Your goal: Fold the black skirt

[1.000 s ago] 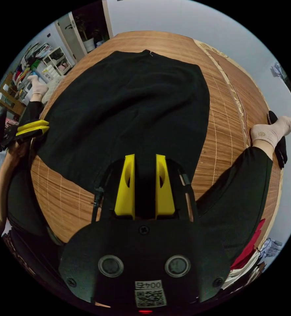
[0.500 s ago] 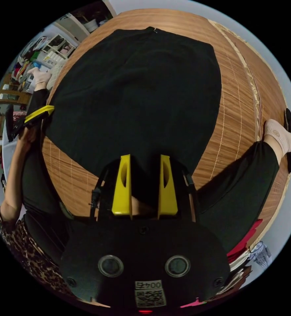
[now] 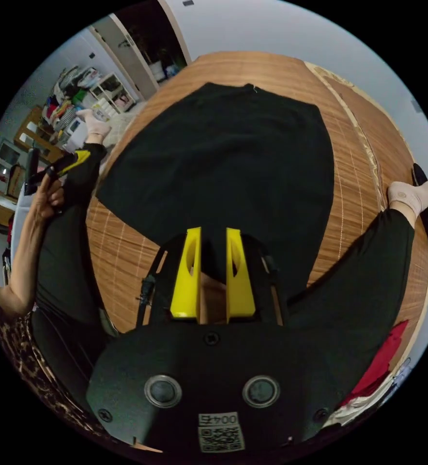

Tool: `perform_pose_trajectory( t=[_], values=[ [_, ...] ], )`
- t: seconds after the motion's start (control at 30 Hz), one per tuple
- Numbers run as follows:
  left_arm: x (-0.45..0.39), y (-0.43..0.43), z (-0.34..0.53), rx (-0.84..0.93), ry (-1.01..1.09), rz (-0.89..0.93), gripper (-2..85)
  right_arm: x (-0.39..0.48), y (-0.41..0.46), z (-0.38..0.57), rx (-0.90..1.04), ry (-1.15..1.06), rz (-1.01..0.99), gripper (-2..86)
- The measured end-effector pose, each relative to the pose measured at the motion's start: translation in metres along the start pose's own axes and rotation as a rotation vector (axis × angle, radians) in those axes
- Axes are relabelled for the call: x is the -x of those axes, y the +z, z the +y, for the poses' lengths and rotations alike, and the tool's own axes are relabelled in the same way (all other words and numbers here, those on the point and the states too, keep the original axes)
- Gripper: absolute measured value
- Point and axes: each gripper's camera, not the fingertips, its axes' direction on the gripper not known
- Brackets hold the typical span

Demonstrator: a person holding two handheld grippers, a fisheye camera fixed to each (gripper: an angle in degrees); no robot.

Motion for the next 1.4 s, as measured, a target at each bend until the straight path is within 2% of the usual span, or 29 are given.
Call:
perform_pose_trajectory(
  t=[0.07, 0.17, 0.27, 0.43, 0.6, 0.73, 1.03, 1.2, 1.4],
  values=[
    [-0.001, -0.005, 0.008, 0.021, 0.010, 0.011, 3.0, 0.019, 0.008, 0.017, -0.067, -0.038, -0.033, 6.4],
    [0.000, -0.004, 0.020, -0.004, 0.019, 0.025, 1.4, 0.066, 0.028, 0.038, -0.082, -0.205, 0.057, 5.7],
    [-0.002, 0.020, 0.019, 0.061, 0.024, 0.034, 0.7, 0.098, 0.047, 0.052, -0.085, -0.298, 0.097, 5.8],
    [-0.069, 0.086, 0.018, 0.216, 0.302, -0.169, 0.4, 0.117, 0.079, 0.074, -0.037, -0.296, 0.116, 6.8],
    [-0.101, 0.143, 0.025, 0.376, 0.425, -0.333, 0.5, 0.129, 0.103, 0.090, -0.004, -0.271, 0.107, 6.9],
    [-0.100, 0.164, 0.030, 0.445, 0.408, -0.354, 1.0, 0.145, 0.125, 0.103, 0.055, -0.286, 0.101, 7.7],
    [-0.095, 0.174, 0.034, 0.440, 0.336, -0.331, 1.1, 0.187, 0.158, 0.139, 0.115, -0.369, 0.115, 8.8],
    [-0.102, 0.181, 0.037, 0.436, 0.348, -0.341, 1.2, 0.200, 0.156, 0.159, 0.014, -0.351, 0.116, 6.2],
    [-0.101, 0.187, 0.037, 0.435, 0.323, -0.314, 1.1, 0.232, 0.183, 0.175, 0.053, -0.425, 0.183, 6.6]
  ],
)
